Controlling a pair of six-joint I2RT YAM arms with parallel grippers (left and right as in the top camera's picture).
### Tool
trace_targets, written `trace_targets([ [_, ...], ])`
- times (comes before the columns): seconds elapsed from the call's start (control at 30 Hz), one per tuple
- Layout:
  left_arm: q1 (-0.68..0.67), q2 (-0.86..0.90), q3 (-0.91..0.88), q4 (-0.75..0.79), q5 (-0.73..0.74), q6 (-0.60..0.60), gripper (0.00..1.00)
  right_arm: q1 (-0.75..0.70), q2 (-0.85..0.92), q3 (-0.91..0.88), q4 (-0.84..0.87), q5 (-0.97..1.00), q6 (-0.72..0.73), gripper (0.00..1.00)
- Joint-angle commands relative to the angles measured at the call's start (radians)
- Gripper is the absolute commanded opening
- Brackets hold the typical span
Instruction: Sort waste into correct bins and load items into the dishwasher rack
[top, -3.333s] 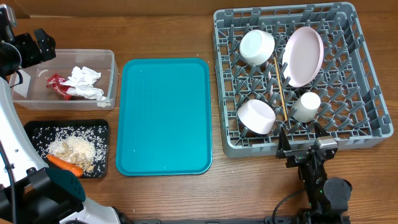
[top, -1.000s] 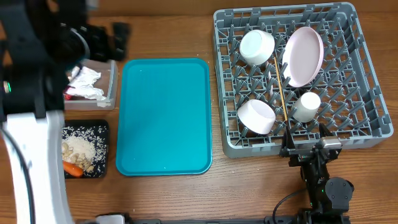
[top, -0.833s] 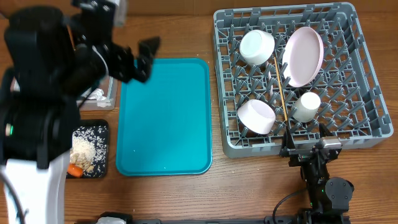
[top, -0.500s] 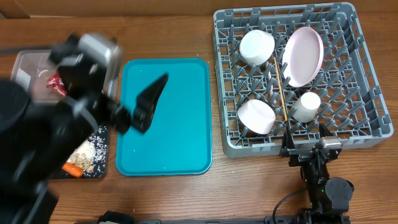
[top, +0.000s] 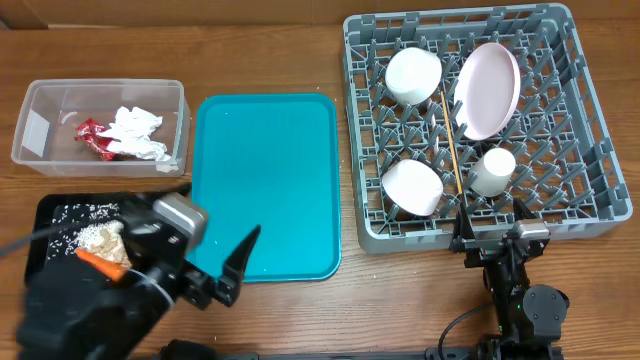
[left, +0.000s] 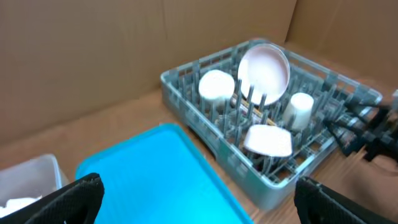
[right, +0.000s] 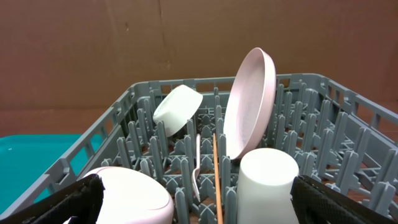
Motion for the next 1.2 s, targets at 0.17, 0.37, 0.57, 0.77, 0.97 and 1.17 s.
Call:
trace_targets([
  [0.17,0.028,-0.322,-0.527,0.356,-0.010,-0.018,1.00,-0.008,-0.012,-0.011,0.005,0.008,0.008,1.00],
  [0.37,0.046,-0.466,-0.851,0.789,-0.009,-0.066,1.00,-0.008,-0.012,-0.011,0.005,0.008,0.008,1.00],
  [0.57,0.069,-0.539,-1.041,1.008,-0.010,-0.096,1.00,-0.008,-0.012,-0.011,0.005,0.008,0.008,1.00],
  [0.77,0.131,-0.597,-1.159,1.086,-0.010,-0.133,1.00,-0.008,-0.012,-0.011,0.005,0.009,0.008,1.00],
  [0.97,0.184,-0.624,-1.216,1.064,-0.011,-0.182,1.00,-0.008,-0.012,-0.011,0.005,0.008,0.008,1.00],
  [1.17,0.211,-0.624,-1.215,0.966,-0.027,-0.179,1.00,-0.008,-0.012,-0.011,0.005,0.008,0.008,1.00],
])
